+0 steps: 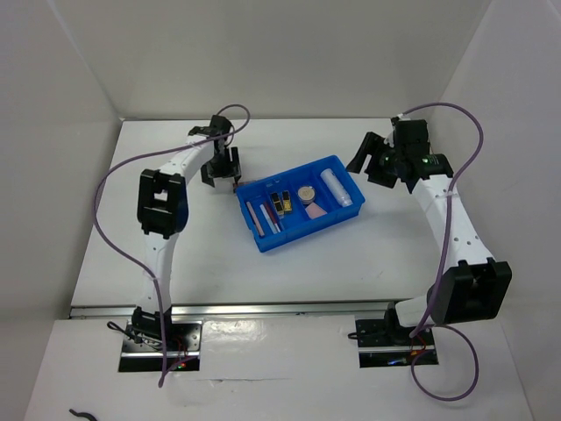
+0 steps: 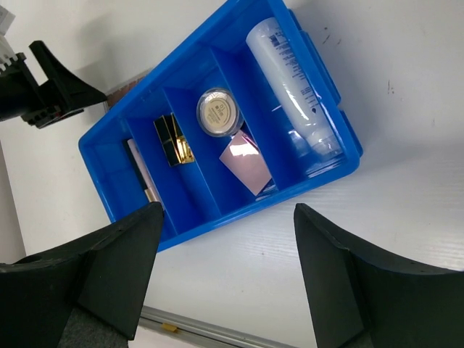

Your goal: Organize the makeup

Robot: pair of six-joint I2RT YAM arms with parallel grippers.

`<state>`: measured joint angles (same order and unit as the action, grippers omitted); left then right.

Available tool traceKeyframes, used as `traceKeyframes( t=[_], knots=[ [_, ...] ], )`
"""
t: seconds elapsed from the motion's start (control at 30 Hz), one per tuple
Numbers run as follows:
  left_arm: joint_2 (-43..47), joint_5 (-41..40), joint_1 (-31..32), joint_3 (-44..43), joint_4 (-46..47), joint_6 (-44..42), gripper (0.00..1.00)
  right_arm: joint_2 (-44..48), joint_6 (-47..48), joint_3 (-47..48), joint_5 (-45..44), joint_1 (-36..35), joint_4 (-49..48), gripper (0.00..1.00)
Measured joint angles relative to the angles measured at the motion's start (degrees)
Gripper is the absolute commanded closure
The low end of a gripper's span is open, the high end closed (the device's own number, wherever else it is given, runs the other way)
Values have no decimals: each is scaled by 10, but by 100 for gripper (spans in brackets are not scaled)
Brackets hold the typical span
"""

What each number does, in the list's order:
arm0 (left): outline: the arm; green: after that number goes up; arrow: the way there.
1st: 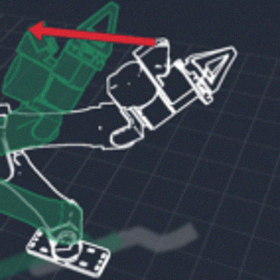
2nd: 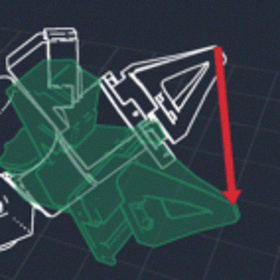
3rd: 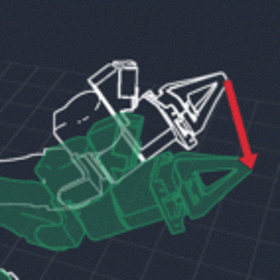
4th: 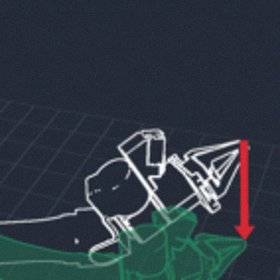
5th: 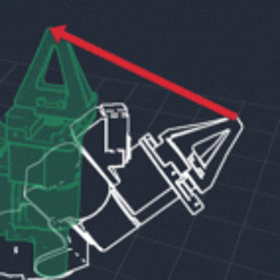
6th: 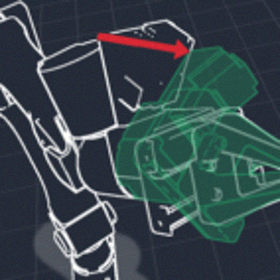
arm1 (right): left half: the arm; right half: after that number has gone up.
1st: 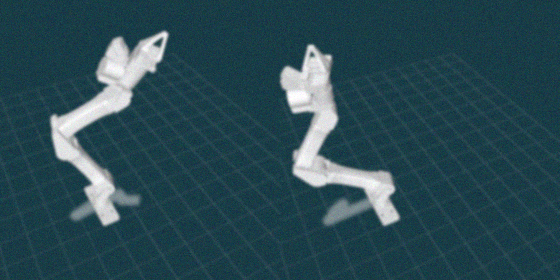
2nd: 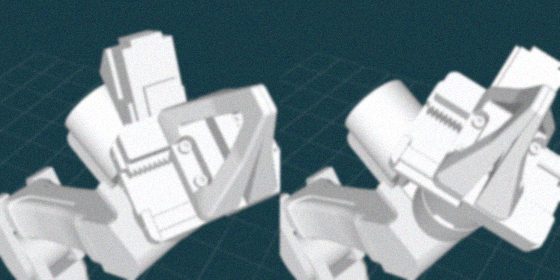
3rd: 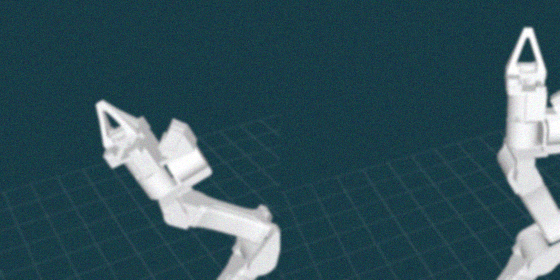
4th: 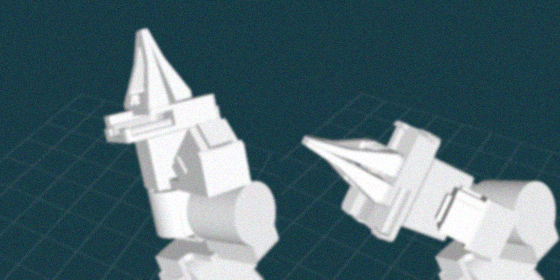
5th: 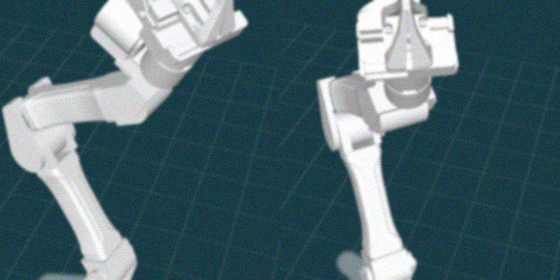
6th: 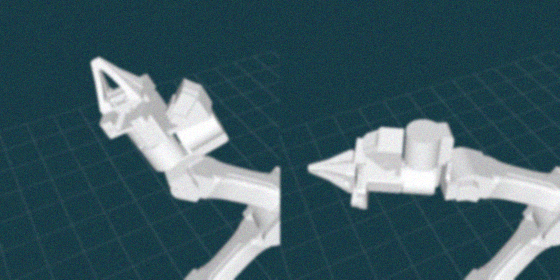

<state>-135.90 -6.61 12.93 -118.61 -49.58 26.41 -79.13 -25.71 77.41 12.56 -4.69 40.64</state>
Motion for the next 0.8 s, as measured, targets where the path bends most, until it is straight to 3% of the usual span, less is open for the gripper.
traceKeyframes(
  t=[0.4,0.53,0.8],
  knots=[
    [63,-19,-123,124,26,24,14,-7,0,3,-2,-9,-7,20],
    [98,27,-113,158,43,21,14,-15,0,8,-1,-16,-8,20],
    [97,113,-29,82,63,6,14,-20,-3,14,-6,-33,-12,20]
  ],
)
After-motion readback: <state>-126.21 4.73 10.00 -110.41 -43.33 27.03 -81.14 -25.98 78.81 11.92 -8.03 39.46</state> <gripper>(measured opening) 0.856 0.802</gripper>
